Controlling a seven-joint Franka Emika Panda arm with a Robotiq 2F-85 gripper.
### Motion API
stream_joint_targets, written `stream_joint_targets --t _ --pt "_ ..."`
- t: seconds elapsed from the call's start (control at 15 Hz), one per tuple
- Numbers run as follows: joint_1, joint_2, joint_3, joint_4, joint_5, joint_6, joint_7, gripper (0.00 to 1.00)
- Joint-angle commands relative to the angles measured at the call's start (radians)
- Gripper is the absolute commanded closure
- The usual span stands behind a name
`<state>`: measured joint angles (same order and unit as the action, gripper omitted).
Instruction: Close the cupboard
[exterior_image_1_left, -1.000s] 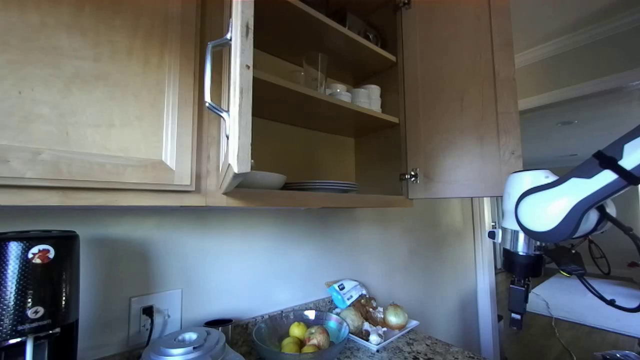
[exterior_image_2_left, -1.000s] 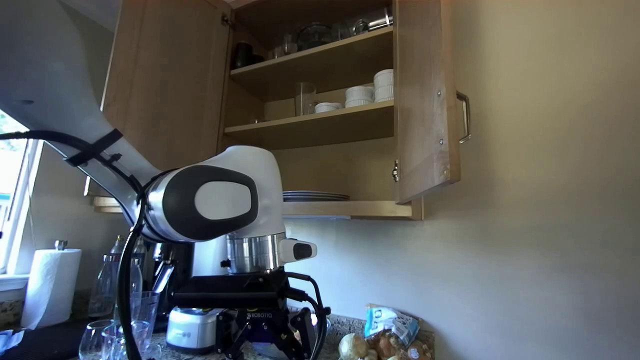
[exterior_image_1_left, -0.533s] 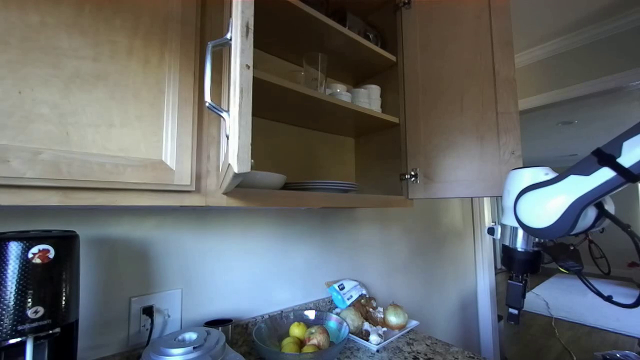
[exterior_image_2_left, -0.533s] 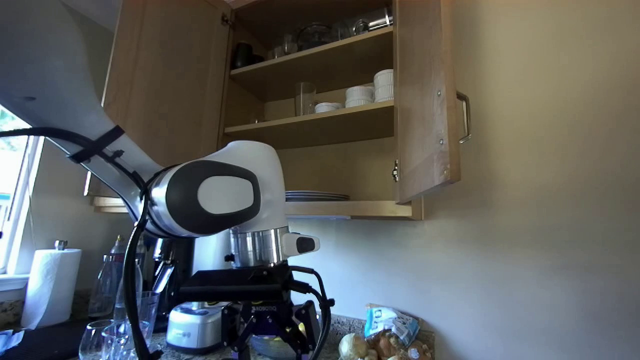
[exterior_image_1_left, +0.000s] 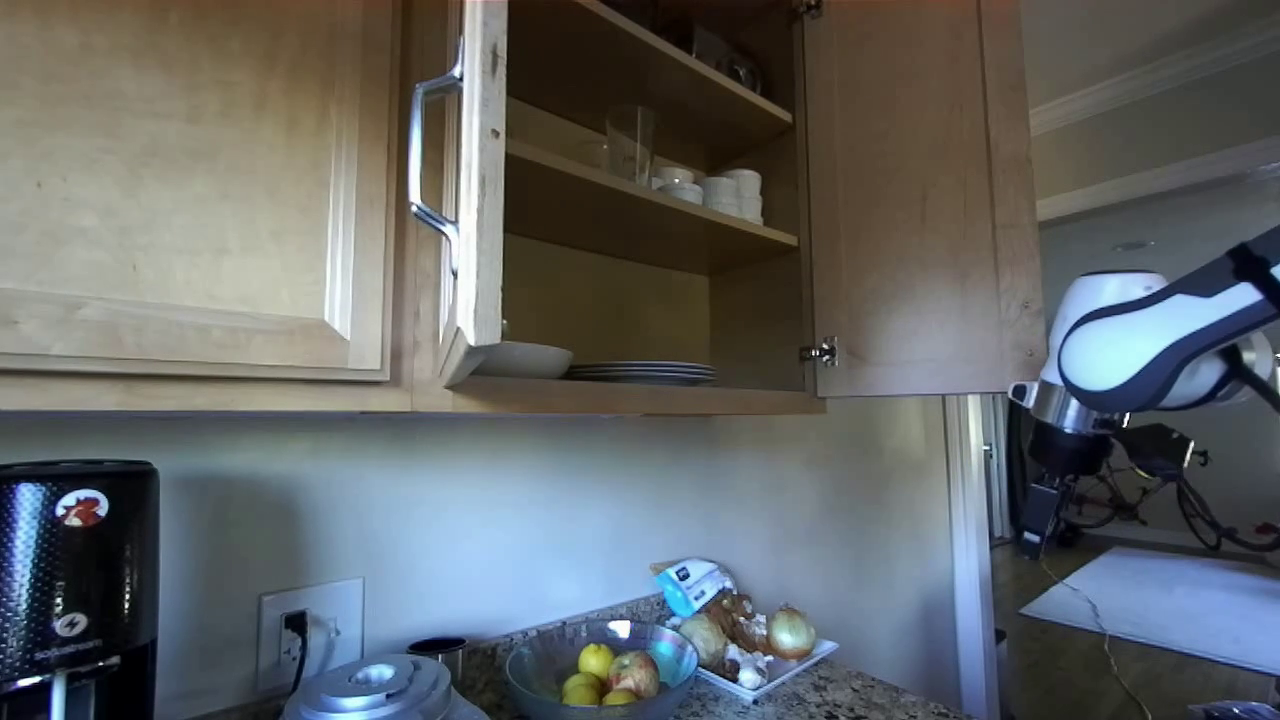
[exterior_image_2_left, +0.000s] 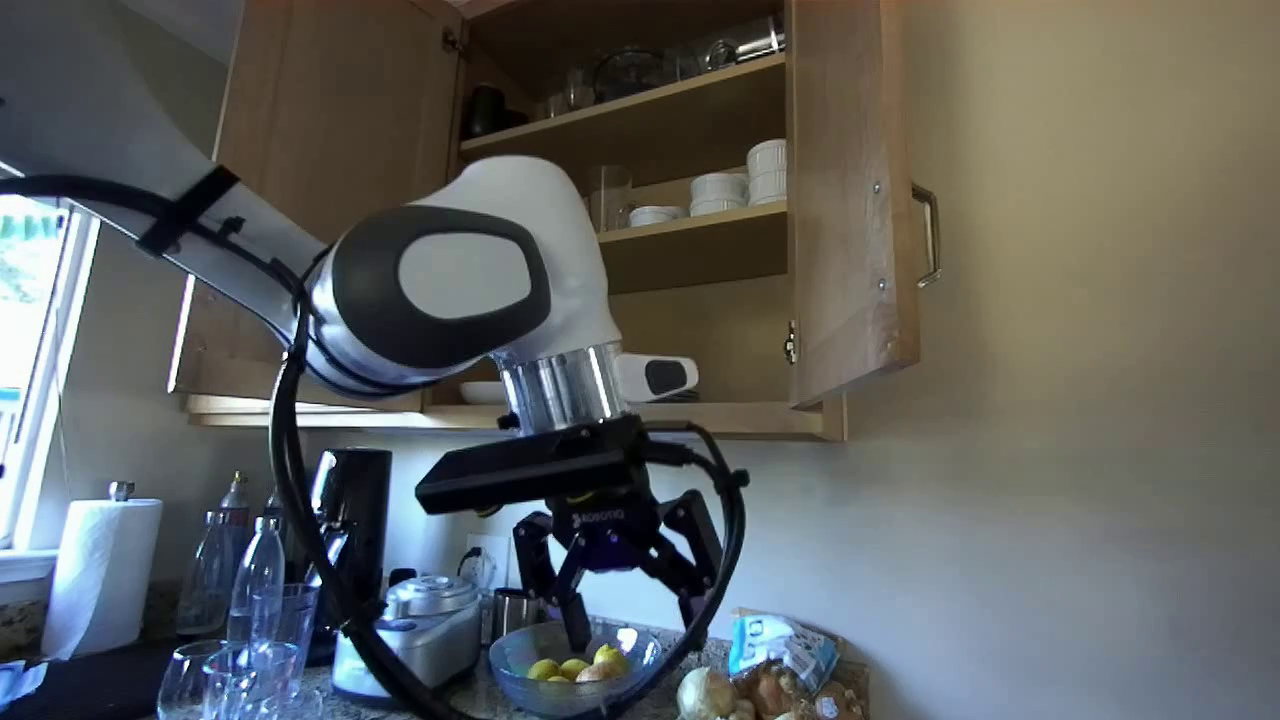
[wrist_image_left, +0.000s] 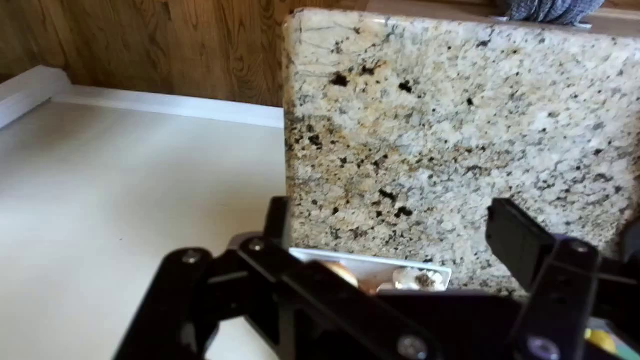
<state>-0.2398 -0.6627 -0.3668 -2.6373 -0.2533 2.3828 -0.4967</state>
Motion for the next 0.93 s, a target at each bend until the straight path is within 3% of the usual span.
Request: stream_joint_targets --t 0.0,0.87 --pt "-0.002 -0.098 -0.030 0.015 0.016 0.030 -0.026 0.00" --pt "-0.011 -0.197 -0.083 0.122 0.011 0.178 0.018 0.00"
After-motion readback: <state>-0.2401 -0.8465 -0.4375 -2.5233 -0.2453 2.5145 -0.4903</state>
